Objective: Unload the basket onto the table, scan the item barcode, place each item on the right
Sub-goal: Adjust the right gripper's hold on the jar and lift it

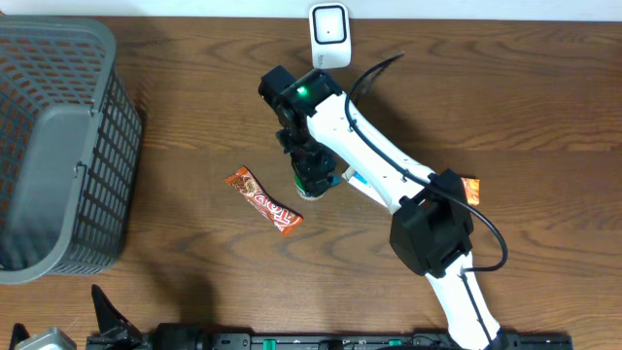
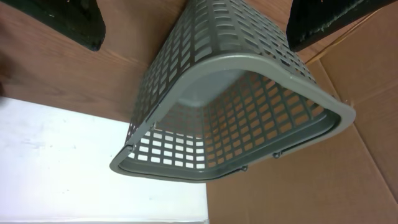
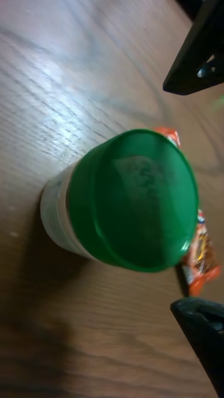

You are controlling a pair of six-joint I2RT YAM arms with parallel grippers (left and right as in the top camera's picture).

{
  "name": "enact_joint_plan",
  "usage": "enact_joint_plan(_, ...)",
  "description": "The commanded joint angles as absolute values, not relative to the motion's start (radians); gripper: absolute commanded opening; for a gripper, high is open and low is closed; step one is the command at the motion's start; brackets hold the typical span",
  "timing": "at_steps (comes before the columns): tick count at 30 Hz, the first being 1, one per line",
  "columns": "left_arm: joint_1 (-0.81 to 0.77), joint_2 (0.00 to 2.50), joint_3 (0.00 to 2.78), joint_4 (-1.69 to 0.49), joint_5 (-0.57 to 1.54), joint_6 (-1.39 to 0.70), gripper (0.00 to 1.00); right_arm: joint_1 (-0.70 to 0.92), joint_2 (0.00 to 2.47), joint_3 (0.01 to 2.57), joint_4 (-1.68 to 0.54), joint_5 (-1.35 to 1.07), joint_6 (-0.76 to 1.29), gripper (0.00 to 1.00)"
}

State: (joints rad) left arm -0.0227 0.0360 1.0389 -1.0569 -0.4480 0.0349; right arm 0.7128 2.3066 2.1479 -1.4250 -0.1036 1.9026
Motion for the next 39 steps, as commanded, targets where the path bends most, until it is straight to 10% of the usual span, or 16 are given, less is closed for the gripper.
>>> enact_joint_plan(1, -0.026, 0.02, 1.038, -1.062, -0.458, 0.051, 0.93, 0.721, 2.29, 2.092, -1.402, -0.111, 2.051, 0.99)
enact_joint_plan(15, -0.026, 0.02, 1.038, -1.063, -0.457, 0.051, 0.93, 0.688, 2.291, 1.881, -1.207, -0.087, 2.051, 0.99)
enact_joint_plan(26, -0.026, 0.02, 1.038, -1.063, -0.458, 0.051, 0.93, 0.681, 2.291, 1.866, -1.219, -0.058, 1.922, 0.52)
enact_joint_plan(39, -0.026, 0.02, 1.038, -1.066, -0.457, 0.051, 0.93, 0.646, 2.291, 1.866, -1.203, -0.02, 1.098, 0.52)
